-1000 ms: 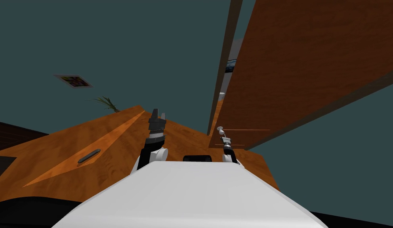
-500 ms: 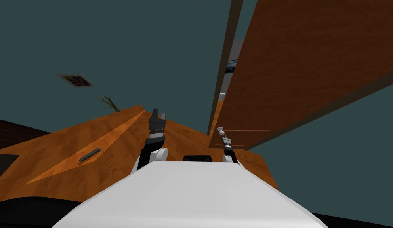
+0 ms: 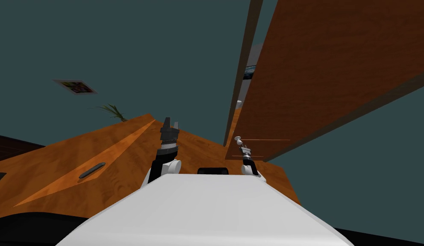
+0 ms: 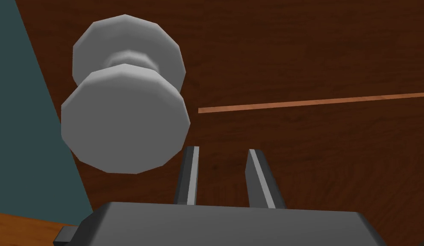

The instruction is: Pull the door open

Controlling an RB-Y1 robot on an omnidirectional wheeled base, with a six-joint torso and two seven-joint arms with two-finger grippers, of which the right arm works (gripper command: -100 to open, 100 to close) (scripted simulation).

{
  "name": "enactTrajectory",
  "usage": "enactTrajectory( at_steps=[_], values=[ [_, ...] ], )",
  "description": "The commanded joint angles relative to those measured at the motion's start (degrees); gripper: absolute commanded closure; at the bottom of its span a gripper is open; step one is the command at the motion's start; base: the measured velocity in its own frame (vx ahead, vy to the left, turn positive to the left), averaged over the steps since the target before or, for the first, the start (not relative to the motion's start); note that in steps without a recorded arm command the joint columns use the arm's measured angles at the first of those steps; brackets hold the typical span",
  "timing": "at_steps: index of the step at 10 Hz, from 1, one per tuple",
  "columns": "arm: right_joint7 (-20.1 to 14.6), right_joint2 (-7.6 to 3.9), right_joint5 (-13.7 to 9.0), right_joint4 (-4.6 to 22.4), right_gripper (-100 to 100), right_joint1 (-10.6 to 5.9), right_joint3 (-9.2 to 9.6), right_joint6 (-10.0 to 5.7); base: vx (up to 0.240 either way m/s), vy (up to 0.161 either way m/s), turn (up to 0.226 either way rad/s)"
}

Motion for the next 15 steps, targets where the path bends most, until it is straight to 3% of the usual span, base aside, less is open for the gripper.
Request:
enactTrajectory(
  at_steps=[1,2,3,8,9,15],
  values=[
    [0.1,0.52,0.1,-0.4,-100,-1.60,0.42,0.65,0.031,0.028,-0.002],
    [0.1,-0.09,-0.2,-0.3,-100,-0.28,-0.18,0.94,0.021,-0.013,-0.041],
    [0.1,-0.09,-0.2,-0.3,100,-0.28,-0.18,0.94,0.004,-0.015,0.011],
    [0.1,-0.09,-0.2,-0.3,100,-0.28,-0.18,0.94,-0.006,0.006,0.004],
    [-1.0,-0.18,0.6,-0.8,-100,0.41,1.50,-0.56,-0.114,-0.020,0.152],
    [-5.0,-0.52,3.5,-2.6,-100,3.02,7.90,-6.23,-0.213,-0.081,0.114]
  ],
)
